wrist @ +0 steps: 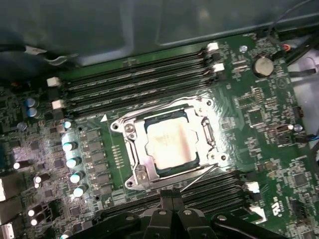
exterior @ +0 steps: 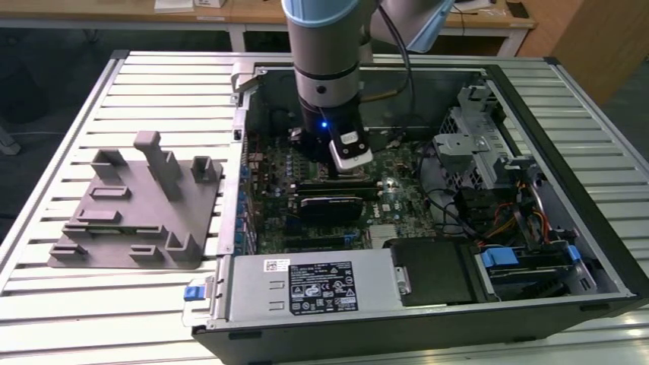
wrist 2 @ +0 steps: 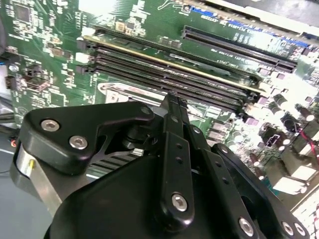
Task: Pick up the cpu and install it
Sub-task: 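Install the second cpu locking lever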
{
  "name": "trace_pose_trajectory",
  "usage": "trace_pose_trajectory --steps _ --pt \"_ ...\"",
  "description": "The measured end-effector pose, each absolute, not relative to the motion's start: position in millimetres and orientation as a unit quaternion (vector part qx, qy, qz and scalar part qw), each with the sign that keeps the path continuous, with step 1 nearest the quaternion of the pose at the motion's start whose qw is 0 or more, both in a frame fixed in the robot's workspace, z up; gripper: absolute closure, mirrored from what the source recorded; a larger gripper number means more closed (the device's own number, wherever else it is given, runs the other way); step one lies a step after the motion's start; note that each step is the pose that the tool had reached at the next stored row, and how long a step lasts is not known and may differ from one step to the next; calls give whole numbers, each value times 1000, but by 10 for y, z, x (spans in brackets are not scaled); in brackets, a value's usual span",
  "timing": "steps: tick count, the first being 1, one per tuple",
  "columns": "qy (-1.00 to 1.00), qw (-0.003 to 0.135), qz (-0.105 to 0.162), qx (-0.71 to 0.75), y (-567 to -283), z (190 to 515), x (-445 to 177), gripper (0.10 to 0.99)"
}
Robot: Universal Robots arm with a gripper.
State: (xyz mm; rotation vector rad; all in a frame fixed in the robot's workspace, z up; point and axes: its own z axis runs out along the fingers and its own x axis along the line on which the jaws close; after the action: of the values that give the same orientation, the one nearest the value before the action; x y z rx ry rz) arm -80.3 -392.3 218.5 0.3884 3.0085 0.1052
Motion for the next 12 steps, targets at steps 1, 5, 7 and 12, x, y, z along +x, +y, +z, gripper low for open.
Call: trace_pose_trajectory --steps 1,5,7,12 --pt "990 53 36 126 -3927 2178 -812 980" --pt "990 52 41 121 -3949 2147 -839 980" --pt "991 52 44 119 -3959 2131 -849 980" --pt "991 51 50 114 -3988 2091 -878 980"
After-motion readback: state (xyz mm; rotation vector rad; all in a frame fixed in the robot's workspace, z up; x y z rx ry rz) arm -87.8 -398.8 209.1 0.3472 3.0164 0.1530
